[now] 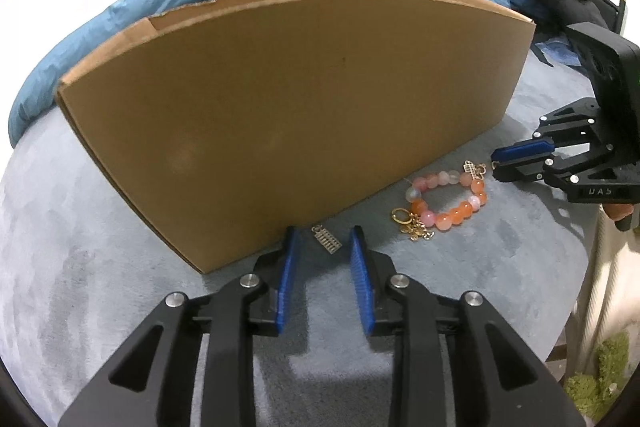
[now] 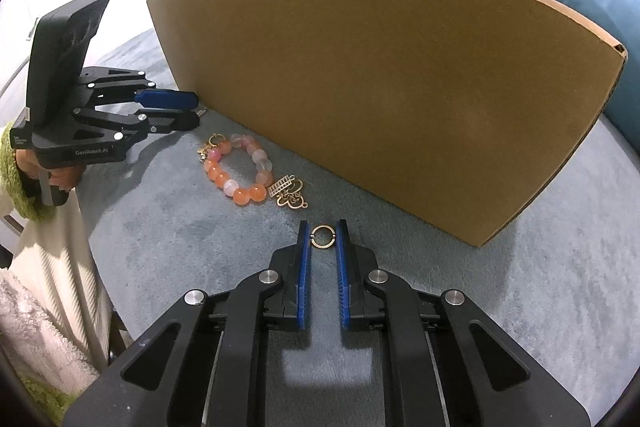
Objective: Organize jewelry
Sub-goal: 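Close the right tool on the gold ring while the left tool grips the silver charm, then carry the ring and silver charm into the box while both tools open to drop them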
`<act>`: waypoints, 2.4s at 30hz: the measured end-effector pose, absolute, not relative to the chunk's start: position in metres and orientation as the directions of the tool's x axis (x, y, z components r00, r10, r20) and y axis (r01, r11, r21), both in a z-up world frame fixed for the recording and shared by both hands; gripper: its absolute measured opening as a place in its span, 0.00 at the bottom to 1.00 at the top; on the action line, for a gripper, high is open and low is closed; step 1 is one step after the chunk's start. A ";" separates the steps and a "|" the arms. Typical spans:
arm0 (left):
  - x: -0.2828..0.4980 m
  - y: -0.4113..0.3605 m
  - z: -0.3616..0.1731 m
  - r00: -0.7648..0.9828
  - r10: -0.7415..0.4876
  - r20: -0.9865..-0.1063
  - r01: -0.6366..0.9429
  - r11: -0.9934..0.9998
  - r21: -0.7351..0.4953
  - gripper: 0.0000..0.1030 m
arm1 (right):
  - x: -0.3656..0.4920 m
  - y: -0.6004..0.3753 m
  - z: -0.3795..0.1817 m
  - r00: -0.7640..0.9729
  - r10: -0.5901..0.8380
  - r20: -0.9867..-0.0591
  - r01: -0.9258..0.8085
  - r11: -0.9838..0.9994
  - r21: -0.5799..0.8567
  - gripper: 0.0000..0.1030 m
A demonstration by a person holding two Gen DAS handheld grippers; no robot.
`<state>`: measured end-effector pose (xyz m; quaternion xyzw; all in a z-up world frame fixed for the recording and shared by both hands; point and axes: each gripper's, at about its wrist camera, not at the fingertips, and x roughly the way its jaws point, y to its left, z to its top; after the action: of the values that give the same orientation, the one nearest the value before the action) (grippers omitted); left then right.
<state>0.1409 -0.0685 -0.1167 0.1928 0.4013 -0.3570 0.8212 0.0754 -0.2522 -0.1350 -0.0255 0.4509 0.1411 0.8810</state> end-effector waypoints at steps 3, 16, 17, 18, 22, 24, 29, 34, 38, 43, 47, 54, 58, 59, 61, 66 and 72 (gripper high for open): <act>0.144 -0.069 -0.116 0.412 -0.434 -0.801 0.732 0.681 0.008 0.25 | 0.075 -0.249 -0.136 0.557 0.219 -0.801 -0.266 0.961 0.077 0.10; 0.139 -0.076 -0.122 0.480 -0.361 -0.800 0.659 0.750 0.057 0.22 | 0.075 -0.250 -0.132 0.563 0.213 -0.798 -0.256 0.964 0.077 0.10; 0.139 -0.076 -0.122 0.483 -0.359 -0.798 0.653 0.755 0.056 0.20 | 0.074 -0.250 -0.132 0.564 0.213 -0.798 -0.254 0.964 0.077 0.10; 0.139 -0.076 -0.122 0.485 -0.358 -0.798 0.650 0.758 0.054 0.17 | 0.073 -0.250 -0.133 0.565 0.213 -0.797 -0.254 0.964 0.077 0.10; 0.137 -0.075 -0.122 0.497 -0.359 -0.790 0.641 0.765 0.056 0.07 | 0.071 -0.251 -0.132 0.572 0.212 -0.792 -0.251 0.965 0.077 0.10; 0.136 -0.073 -0.121 0.499 -0.366 -0.785 0.647 0.761 0.056 0.06 | 0.069 -0.251 -0.130 0.577 0.212 -0.789 -0.250 0.965 0.076 0.10; 0.128 -0.067 -0.113 0.514 -0.386 -0.766 0.669 0.739 0.076 0.06 | 0.061 -0.252 -0.124 0.591 0.201 -0.781 -0.244 0.968 0.064 0.10; 0.107 -0.058 -0.091 0.544 -0.424 -0.724 0.698 0.708 0.111 0.06 | 0.045 -0.249 -0.107 0.620 0.183 -0.763 -0.239 0.970 0.039 0.10; 0.091 -0.049 -0.059 0.562 -0.478 -0.674 0.722 0.681 0.119 0.06 | 0.031 -0.250 -0.082 0.666 0.167 -0.727 -0.231 0.973 0.012 0.10; 0.077 -0.048 0.002 0.590 -0.570 -0.572 0.753 0.644 0.136 0.07 | 0.019 -0.251 -0.038 0.739 0.184 -0.648 -0.218 0.975 0.027 0.10; 0.087 -0.060 0.036 0.593 -0.633 -0.497 0.776 0.615 0.142 0.07 | 0.023 -0.251 -0.003 0.815 0.180 -0.550 -0.190 0.981 0.040 0.10; 0.144 -0.115 0.028 0.565 -0.614 -0.551 0.793 0.589 0.158 0.07 | 0.068 -0.263 0.002 0.855 0.122 -0.503 -0.081 0.991 0.103 0.10; 0.170 -0.137 0.016 0.544 -0.580 -0.606 0.792 0.593 0.143 0.07 | 0.098 -0.275 -0.012 0.816 0.081 -0.573 -0.024 0.994 0.106 0.10; 0.177 -0.142 0.013 0.534 -0.573 -0.622 0.792 0.596 0.131 0.07 | 0.103 -0.276 -0.015 0.802 0.077 -0.592 -0.019 0.994 0.104 0.10; 0.185 -0.147 0.008 0.520 -0.563 -0.643 0.790 0.603 0.111 0.07 | 0.111 -0.279 -0.023 0.773 0.063 -0.631 -0.001 0.995 0.098 0.10; 0.202 -0.159 -0.007 0.510 -0.504 -0.698 0.769 0.631 0.106 0.08 | 0.123 -0.281 -0.040 0.730 0.052 -0.681 0.017 0.995 0.094 0.11; 0.205 -0.159 -0.011 0.526 -0.472 -0.707 0.748 0.653 0.121 0.20 | 0.122 -0.282 -0.042 0.729 0.056 -0.682 0.012 0.995 0.095 0.21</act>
<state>0.2049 -0.1592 -0.0115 0.2103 0.3279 -0.3598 0.8478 0.1215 -0.2817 -0.0423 0.0463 0.3679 0.0120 0.9286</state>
